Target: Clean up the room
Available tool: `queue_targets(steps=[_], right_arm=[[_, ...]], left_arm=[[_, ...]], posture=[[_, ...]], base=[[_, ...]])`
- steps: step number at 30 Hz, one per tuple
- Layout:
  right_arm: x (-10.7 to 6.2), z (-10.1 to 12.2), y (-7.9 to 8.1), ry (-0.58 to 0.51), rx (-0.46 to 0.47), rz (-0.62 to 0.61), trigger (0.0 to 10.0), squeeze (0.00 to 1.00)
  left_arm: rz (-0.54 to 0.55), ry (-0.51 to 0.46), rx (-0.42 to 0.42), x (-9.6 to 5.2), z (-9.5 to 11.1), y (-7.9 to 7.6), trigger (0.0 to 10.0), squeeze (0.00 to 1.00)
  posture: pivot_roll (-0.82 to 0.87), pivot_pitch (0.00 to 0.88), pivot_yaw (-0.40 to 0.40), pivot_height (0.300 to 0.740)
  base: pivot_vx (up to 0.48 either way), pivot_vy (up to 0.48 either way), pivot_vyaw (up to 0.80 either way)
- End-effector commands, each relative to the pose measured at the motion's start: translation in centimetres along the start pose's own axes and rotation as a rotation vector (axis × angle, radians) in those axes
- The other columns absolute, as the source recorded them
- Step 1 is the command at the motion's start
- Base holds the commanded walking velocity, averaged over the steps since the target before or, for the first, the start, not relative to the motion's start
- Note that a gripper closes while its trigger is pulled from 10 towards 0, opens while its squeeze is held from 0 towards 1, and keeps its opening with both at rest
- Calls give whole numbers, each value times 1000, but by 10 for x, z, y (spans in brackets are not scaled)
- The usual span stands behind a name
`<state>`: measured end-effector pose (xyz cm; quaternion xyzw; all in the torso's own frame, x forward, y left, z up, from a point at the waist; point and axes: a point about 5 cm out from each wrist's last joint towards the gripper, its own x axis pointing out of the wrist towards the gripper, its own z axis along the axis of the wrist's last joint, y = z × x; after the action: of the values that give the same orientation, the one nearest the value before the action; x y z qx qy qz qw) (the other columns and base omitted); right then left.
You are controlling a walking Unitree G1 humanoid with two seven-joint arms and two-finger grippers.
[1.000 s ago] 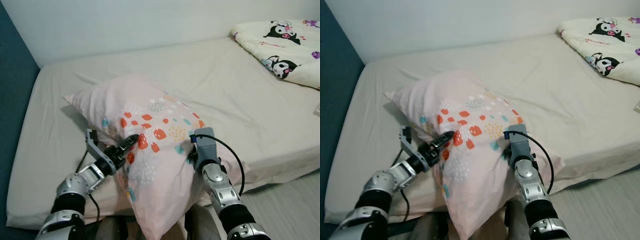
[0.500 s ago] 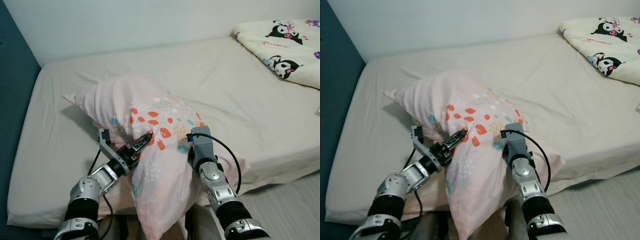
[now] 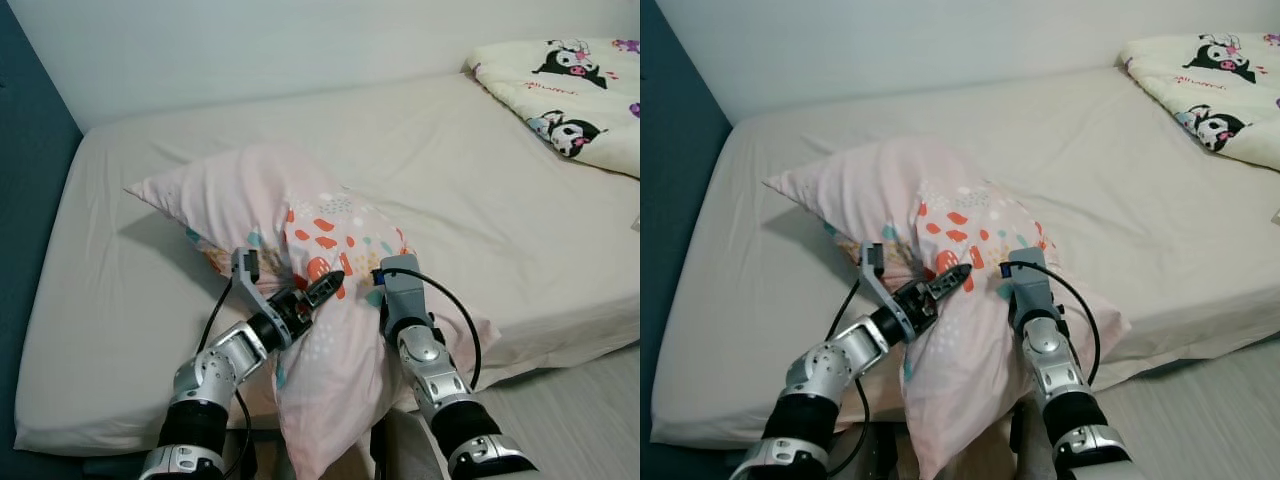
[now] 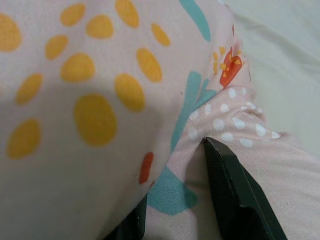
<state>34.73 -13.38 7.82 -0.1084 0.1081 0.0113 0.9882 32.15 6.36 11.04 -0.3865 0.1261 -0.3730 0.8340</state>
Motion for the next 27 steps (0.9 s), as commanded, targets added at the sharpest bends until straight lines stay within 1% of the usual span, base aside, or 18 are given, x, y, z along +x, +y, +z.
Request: queue_targets(steps=[1,2,3,4,5,7,9,10,11,12,13,16,19,23,24,25,26,27], right_arm=[[-4,-8,25,36,0,93,10000,0],[-4,-8,25,37,1,93,10000,0],[-4,-8,25,37,1,93,10000,0],[-4,-8,25,37,1,93,10000,0],[-4,-8,25,37,1,93,10000,0],[-3,-8,25,36,3,93,10000,0],[-3,-7,25,35,4,93,10000,0],[-3,-7,26,34,4,94,10000,0],[-3,-7,26,34,4,94,10000,0],[-3,-7,26,33,5,93,10000,0],[-3,-7,26,33,6,93,10000,0],[-3,-7,26,33,6,92,10000,0],[-3,-7,25,32,9,91,10000,0],[-4,-8,25,29,13,92,10000,0],[-5,-8,26,24,19,96,10000,0],[-5,-8,26,24,19,96,10000,0],[-8,-9,26,11,23,103,10000,0],[-9,-9,25,6,27,102,10000,0]], left_arm=[[-19,113,20,11,-26,-10,10000,0],[16,131,71,13,-29,-9,10000,0],[16,131,71,13,-29,-9,10000,0],[79,136,105,14,-30,-6,10000,0],[79,136,105,14,-30,-6,10000,0],[149,96,93,16,-27,-3,10000,0],[167,76,84,17,-25,-3,10000,0],[198,65,78,18,-22,0,8431,0],[198,65,78,18,-22,0,8431,0],[220,46,66,18,-18,1,3255,0],[243,22,53,18,-14,4,0,0],[256,1,49,17,-11,5,0,0],[301,-14,57,13,-7,11,0,0],[302,-9,65,11,-6,11,0,0],[299,-1,82,10,-6,11,0,0],[299,-1,82,10,-6,11,0,0],[288,28,145,7,-5,11,0,0],[280,38,171,6,-5,10,0,0]], posture=[[-42,239,18,592],[-41,239,17,592],[-41,239,17,592],[-41,240,16,592],[-41,240,16,592],[-42,240,15,592],[-42,241,15,592],[-42,241,15,592],[-42,241,15,592],[-43,240,16,592],[-44,239,15,592],[-44,239,15,592],[-45,236,14,592],[-43,234,12,592],[-42,231,11,592],[-42,231,11,592],[-39,211,11,592],[-39,208,11,592]], base=[[0,0,0],[0,0,0],[0,0,0],[0,0,0],[0,0,0],[0,0,0],[0,0,0],[0,0,0],[0,0,0],[0,0,0],[0,0,0],[0,0,0],[0,0,0],[0,0,0],[0,0,0],[0,0,0],[0,0,0],[0,0,0]])
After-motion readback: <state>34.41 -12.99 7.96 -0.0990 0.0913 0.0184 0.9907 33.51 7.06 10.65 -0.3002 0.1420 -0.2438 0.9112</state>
